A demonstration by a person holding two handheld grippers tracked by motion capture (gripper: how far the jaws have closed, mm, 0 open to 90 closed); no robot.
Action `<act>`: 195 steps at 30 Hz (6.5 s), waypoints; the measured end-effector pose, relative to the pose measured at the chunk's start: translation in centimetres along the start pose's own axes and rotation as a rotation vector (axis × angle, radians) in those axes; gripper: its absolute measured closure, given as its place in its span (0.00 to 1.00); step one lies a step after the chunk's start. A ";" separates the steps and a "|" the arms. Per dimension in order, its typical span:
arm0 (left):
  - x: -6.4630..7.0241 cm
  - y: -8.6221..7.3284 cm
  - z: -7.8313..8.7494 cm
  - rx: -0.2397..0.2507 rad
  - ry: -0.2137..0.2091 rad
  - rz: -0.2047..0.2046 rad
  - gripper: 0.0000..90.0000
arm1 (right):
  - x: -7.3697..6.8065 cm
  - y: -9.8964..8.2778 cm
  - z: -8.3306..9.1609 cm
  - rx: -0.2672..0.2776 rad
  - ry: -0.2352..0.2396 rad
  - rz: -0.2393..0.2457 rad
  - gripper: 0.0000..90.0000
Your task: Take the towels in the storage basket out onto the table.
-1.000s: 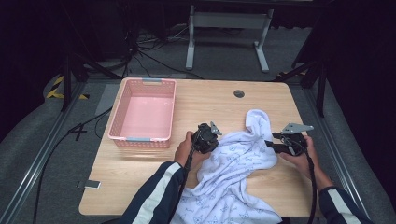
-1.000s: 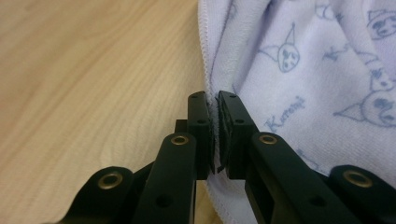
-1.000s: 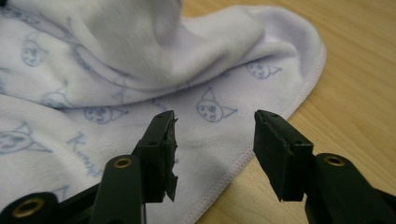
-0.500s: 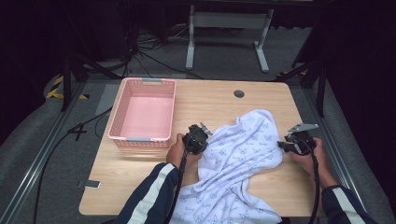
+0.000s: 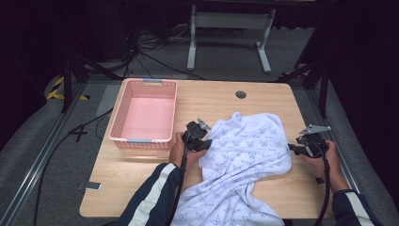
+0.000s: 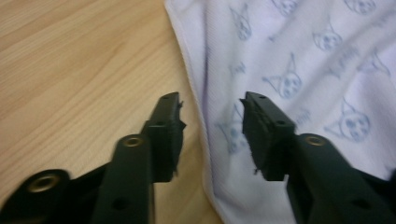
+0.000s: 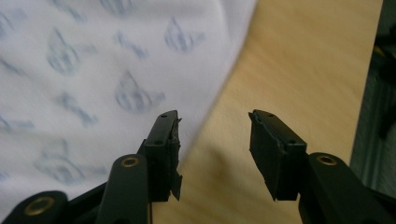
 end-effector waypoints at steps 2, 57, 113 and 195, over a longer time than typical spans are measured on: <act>-0.6 0.9 -0.9 0.021 0.016 0.027 0.59 | 0.0 0.8 -0.1 0.055 0.004 0.000 0.58; 2.1 -3.6 0.6 -0.026 0.020 -0.119 0.59 | -3.8 -2.3 0.4 0.059 0.100 0.014 0.63; 2.0 -8.1 5.0 -0.075 -0.056 -0.165 0.61 | -7.9 -8.3 9.2 -0.067 0.179 -0.010 0.77; 2.5 -4.6 2.2 -0.039 -0.138 -0.188 0.36 | -5.7 0.5 4.7 0.146 0.175 0.156 0.63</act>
Point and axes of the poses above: each handheld gripper's, and its own axes: z roughly backward along the jaws, y roughly out of its top, x roughly to its right, the point moved 3 cm from there along -z, roughly forward along the jaws, and after that the axes turned 6 degrees about z, right-handed, at the moved point
